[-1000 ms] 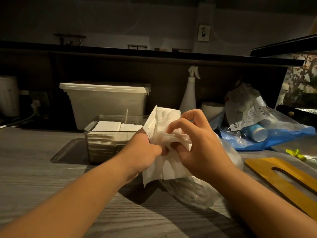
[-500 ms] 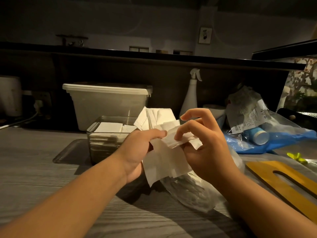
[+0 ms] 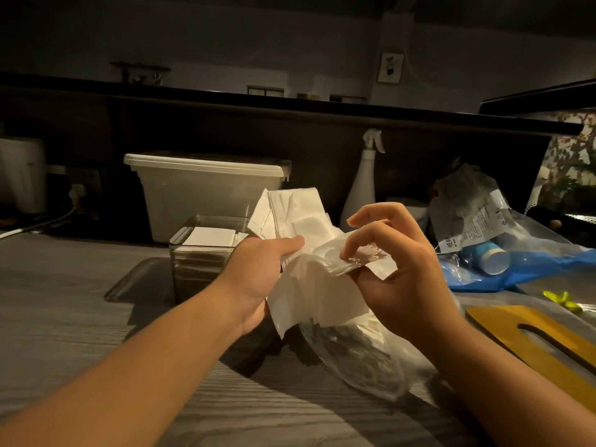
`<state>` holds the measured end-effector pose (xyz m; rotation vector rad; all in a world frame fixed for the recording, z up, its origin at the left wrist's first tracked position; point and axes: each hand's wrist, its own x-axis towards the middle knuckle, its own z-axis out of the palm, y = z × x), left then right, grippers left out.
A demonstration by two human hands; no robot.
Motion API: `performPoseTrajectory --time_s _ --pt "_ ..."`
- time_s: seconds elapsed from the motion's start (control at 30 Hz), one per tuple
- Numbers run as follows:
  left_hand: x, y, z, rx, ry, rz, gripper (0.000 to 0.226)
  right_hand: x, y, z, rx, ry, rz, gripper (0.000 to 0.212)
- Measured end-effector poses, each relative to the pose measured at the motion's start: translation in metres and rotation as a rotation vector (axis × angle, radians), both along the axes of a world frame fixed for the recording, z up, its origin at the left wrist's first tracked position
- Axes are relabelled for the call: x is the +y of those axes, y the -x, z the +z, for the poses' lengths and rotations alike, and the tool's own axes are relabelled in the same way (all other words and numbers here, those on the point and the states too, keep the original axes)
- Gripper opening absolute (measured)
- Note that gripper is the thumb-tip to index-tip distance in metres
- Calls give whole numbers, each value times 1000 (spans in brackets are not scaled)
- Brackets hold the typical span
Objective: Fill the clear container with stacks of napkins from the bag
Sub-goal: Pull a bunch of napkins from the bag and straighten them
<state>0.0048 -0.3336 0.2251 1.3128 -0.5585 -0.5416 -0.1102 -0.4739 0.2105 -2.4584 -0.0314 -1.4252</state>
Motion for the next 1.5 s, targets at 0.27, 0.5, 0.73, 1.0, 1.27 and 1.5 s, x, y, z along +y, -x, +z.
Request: performPoseTrajectory --time_s 0.27,0.5,0.73,1.0,1.27,1.5 --pt "-2 2 -2 -69 10 -5 15 1 -1 2 89 84 -30 49" --pt "-2 -1 -3 -89 16 3 8 5 12 12 60 -26 164 32" --pt "-4 -1 -7 -115 10 -64 17 6 8 9 321 -90 158 35" --pt "-2 -3 -6 -55 60 -271 29 5 0 6 252 -49 14 38" --pt "-5 -1 -10 -87 58 -212 25 2 2 4 332 -68 -15 60" --pt "-5 -3 -8 -42 72 -167 27 0 1 5 309 -138 2 36"
